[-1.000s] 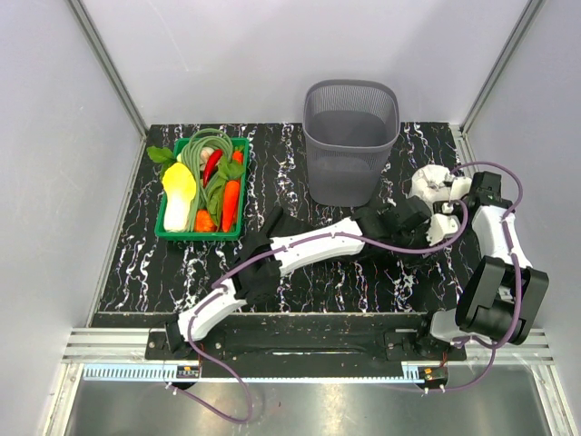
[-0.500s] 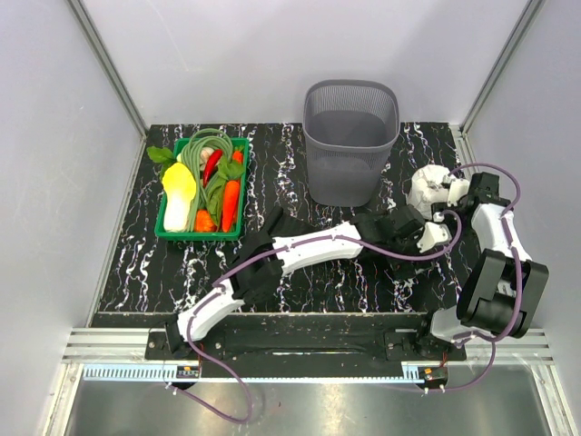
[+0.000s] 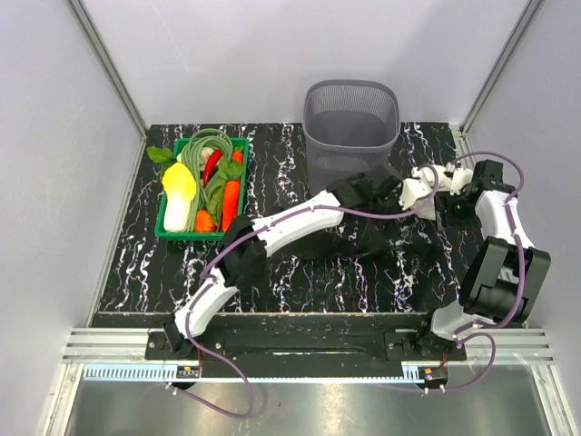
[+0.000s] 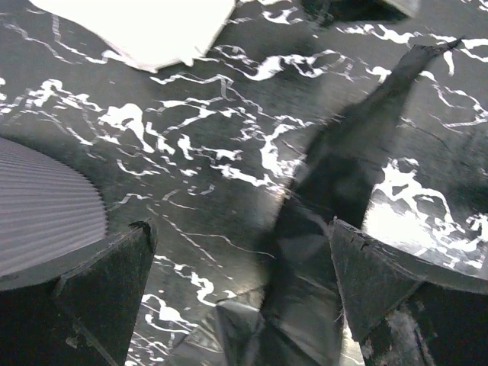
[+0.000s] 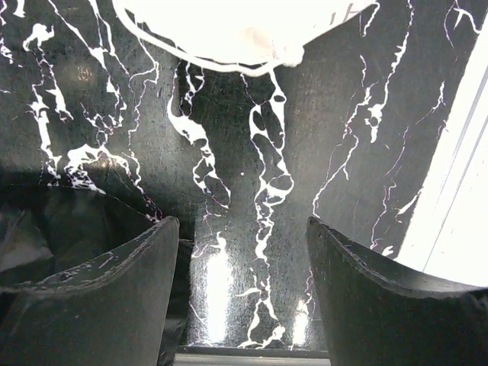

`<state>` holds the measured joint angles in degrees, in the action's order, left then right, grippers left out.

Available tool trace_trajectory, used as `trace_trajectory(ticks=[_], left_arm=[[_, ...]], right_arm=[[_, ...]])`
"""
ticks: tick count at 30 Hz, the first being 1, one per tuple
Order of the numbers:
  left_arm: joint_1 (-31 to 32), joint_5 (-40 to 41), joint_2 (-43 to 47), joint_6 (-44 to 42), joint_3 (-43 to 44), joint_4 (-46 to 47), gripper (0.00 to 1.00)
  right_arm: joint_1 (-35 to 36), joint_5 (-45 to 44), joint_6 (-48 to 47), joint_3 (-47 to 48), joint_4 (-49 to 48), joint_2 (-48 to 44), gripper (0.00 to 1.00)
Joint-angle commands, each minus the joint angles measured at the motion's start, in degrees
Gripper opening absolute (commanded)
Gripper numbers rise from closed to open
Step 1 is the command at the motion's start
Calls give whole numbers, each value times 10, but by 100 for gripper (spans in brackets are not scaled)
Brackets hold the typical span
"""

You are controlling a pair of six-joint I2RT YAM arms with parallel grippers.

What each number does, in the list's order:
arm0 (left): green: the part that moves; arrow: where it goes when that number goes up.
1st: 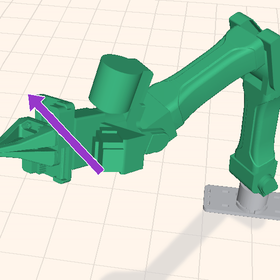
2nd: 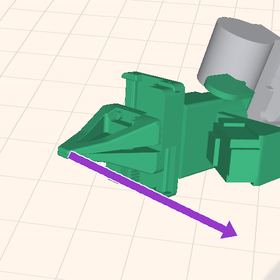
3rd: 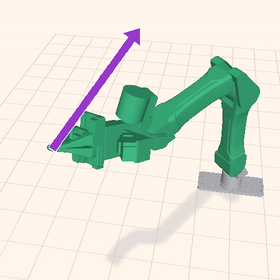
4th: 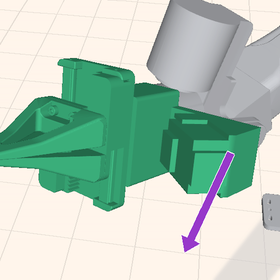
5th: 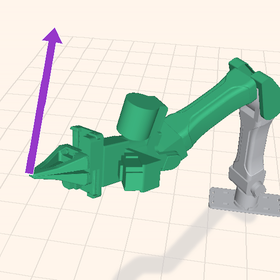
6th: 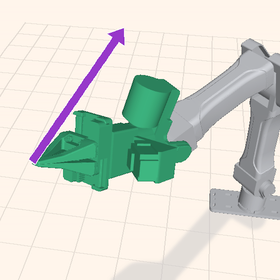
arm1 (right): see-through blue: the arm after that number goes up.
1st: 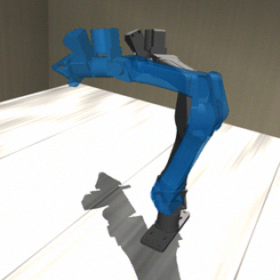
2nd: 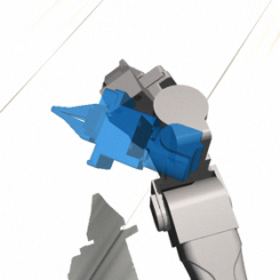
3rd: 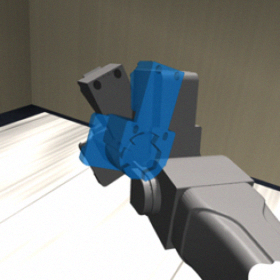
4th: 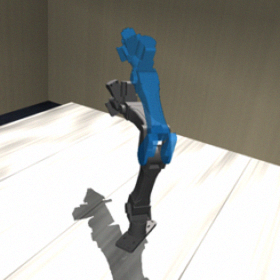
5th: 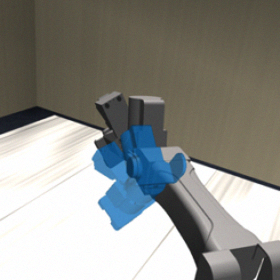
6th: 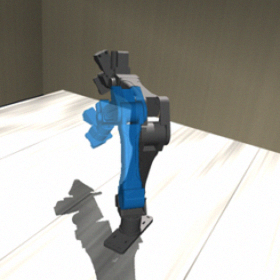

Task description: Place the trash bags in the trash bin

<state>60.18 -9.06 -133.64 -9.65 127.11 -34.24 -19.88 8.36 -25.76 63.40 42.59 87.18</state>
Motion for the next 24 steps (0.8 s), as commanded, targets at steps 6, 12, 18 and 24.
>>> trace_trajectory(ticks=[6, 12, 18, 24], left_arm=[[-44, 20, 6, -13, 20, 22, 99], [-80, -35, 183, -11, -157, 22, 99], [-153, -18, 344, -38, -321, -27, 99], [-259, -16, 392, -73, -409, -73, 99]], right_arm=[[-2, 59, -8, 65, 61, -9, 73], [20, 217, -60, 128, 165, -55, 74], [151, 186, -75, 98, 132, -61, 74], [278, 165, -68, 82, 67, -32, 74]])
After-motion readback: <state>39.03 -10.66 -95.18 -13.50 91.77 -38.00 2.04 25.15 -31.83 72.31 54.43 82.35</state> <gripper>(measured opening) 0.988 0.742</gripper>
